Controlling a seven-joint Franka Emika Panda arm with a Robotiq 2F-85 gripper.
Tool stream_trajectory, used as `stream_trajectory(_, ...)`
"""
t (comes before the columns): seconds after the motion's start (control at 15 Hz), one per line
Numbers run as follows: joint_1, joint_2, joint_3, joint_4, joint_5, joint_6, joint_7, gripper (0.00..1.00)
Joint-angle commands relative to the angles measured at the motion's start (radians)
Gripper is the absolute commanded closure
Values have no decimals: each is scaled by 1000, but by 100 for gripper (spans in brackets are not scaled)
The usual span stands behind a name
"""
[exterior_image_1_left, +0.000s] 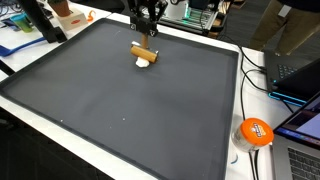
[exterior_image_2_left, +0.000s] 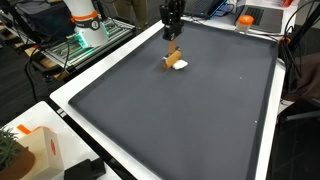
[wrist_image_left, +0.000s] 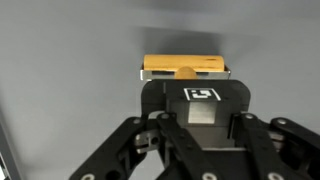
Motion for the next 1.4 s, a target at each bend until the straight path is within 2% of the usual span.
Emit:
stream_trajectory(0.0, 25, -29, -11, 1, 60, 59, -62, 78)
stream_trajectory(0.53, 30, 41, -17, 33, 55, 57, -51, 78)
stream_trajectory(0.73, 32, 56, -20, 36, 78, 97, -65, 78)
stream_trajectory(0.93, 31, 91, -24, 59, 81, 59, -57, 78)
stream_trajectory(1.33, 25, 122, -38, 76, 184, 145, -120, 78)
